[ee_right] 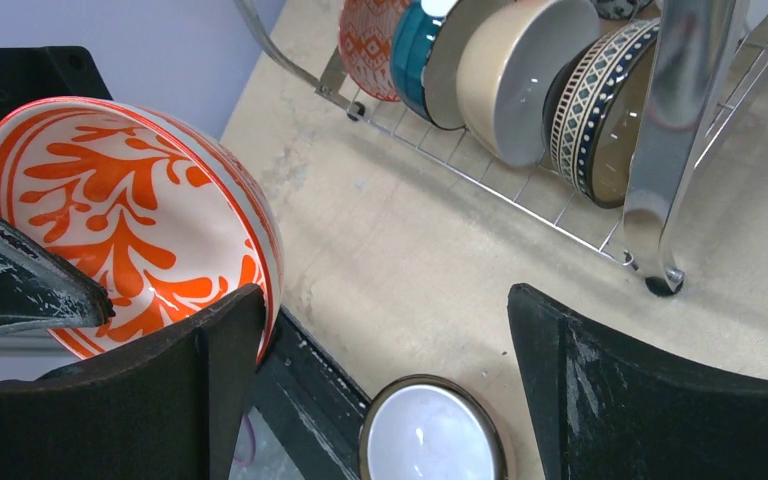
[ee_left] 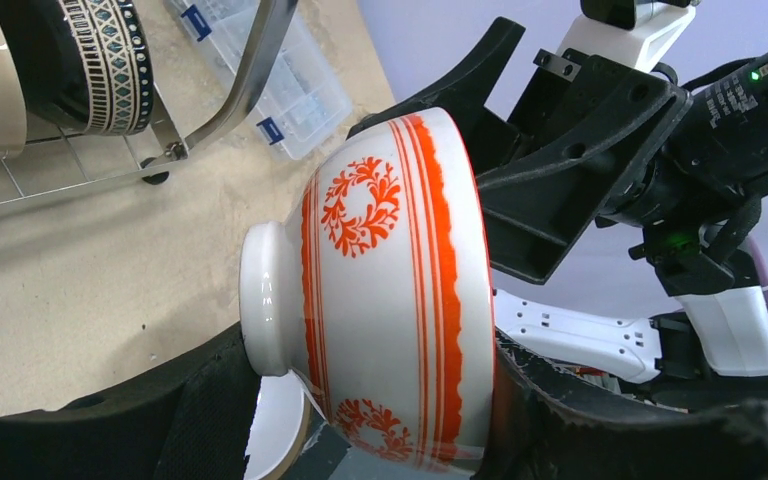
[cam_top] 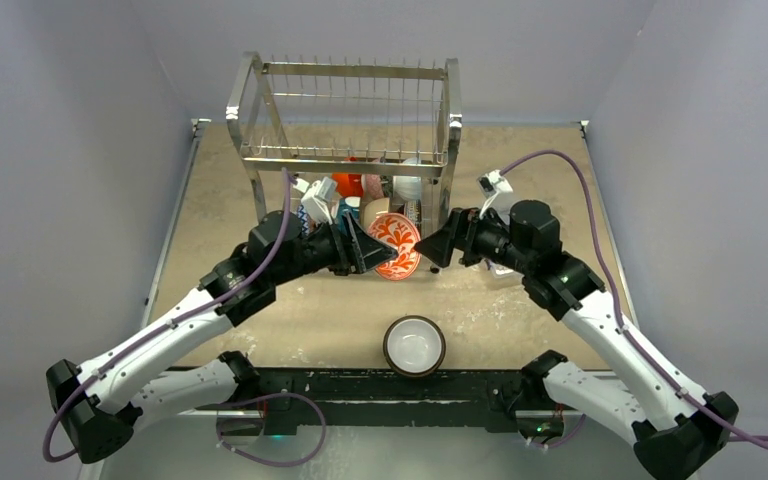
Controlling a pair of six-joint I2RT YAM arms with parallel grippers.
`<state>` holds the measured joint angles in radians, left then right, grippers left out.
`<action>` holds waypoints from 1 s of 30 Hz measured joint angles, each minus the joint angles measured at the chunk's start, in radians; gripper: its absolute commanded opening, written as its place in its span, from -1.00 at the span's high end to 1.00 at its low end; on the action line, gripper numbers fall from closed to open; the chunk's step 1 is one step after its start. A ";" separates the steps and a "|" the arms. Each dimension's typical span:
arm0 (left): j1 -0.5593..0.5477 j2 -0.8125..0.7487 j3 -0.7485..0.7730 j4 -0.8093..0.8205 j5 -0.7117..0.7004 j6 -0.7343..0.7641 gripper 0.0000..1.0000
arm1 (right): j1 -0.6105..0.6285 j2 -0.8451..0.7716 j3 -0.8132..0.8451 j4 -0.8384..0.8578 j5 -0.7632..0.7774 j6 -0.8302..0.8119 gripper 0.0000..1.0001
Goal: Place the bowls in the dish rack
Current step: Pick up the bowl from the center of the board.
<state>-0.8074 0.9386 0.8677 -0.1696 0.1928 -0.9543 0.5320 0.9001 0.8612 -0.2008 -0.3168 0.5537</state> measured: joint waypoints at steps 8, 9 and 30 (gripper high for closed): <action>0.002 0.051 0.116 -0.082 0.002 0.008 1.00 | 0.005 -0.032 0.006 0.011 0.048 0.039 -0.83; 0.002 0.060 0.129 -0.090 0.002 0.010 1.00 | 0.005 -0.033 0.006 0.013 0.052 0.042 -0.83; 0.002 0.121 0.202 -0.103 -0.021 0.031 1.00 | 0.003 -0.122 0.006 0.032 0.037 0.040 -0.93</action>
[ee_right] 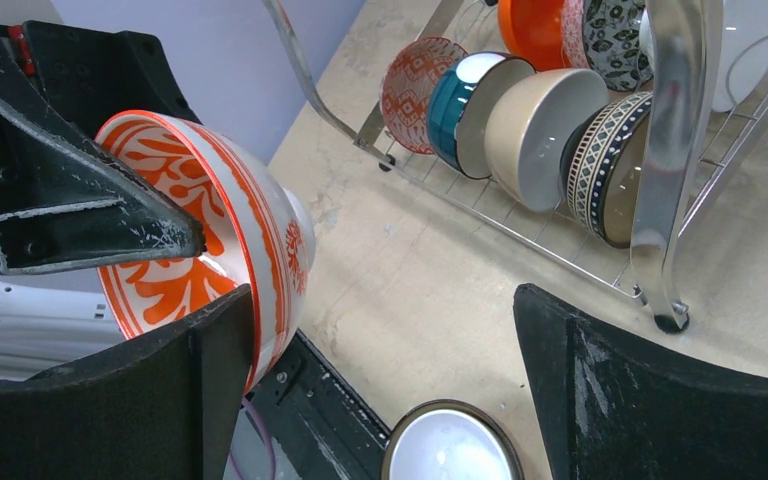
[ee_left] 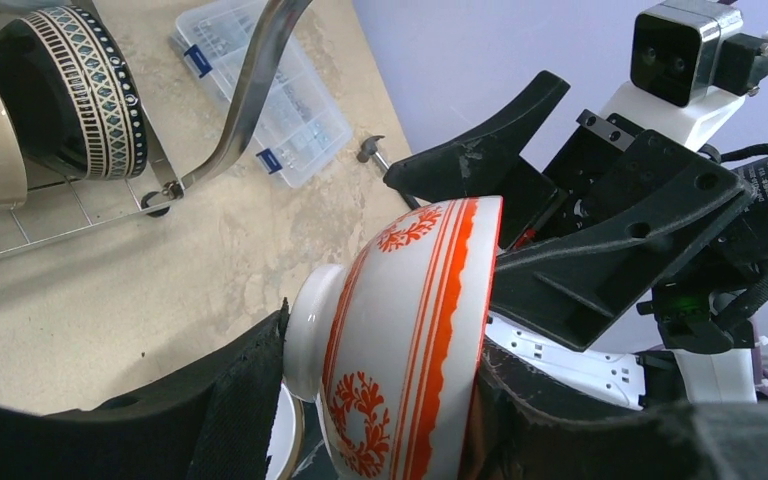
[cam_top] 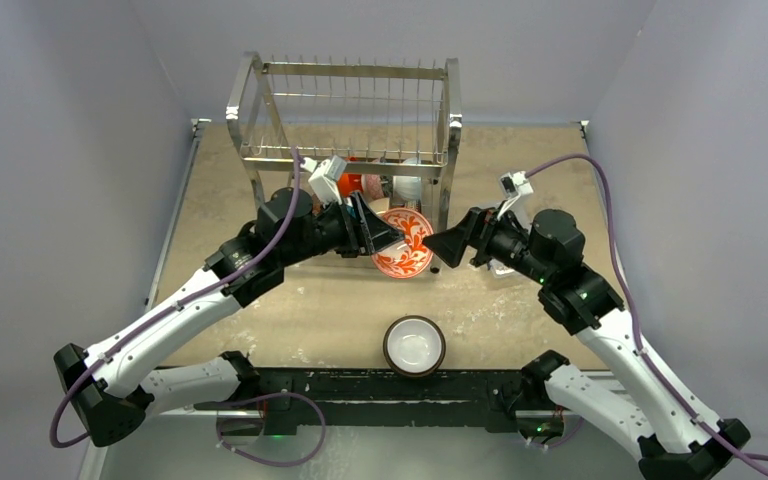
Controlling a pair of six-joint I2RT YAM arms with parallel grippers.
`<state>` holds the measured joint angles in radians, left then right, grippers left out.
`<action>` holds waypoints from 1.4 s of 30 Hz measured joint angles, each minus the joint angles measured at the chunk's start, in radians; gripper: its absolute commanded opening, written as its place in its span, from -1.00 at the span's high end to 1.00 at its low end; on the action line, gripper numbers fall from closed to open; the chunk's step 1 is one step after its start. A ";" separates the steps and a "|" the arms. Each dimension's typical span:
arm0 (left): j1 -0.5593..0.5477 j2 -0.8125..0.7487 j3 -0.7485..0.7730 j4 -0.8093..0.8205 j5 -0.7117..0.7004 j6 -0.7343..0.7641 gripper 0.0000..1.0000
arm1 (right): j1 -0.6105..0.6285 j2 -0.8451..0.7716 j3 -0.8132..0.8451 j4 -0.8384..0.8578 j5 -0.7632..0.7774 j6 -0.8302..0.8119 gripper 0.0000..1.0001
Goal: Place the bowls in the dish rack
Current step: Pick up the bowl from the center of the board.
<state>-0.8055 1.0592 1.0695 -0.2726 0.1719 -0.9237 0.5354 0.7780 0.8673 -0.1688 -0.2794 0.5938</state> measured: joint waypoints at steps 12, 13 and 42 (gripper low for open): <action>0.000 0.011 -0.095 0.085 -0.007 -0.051 1.00 | 0.000 0.087 -0.008 0.031 -0.071 -0.003 -0.37; 0.000 0.015 -0.104 0.095 -0.005 -0.056 1.00 | 0.000 0.098 -0.010 0.034 -0.081 -0.006 -0.18; 0.005 0.087 -0.342 0.541 0.249 -0.323 -0.40 | -0.002 0.172 -0.030 0.027 -0.109 -0.075 1.00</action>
<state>-0.8001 1.1465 0.7273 0.2680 0.4213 -1.2469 0.5335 0.9501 0.8371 -0.1413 -0.3882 0.5190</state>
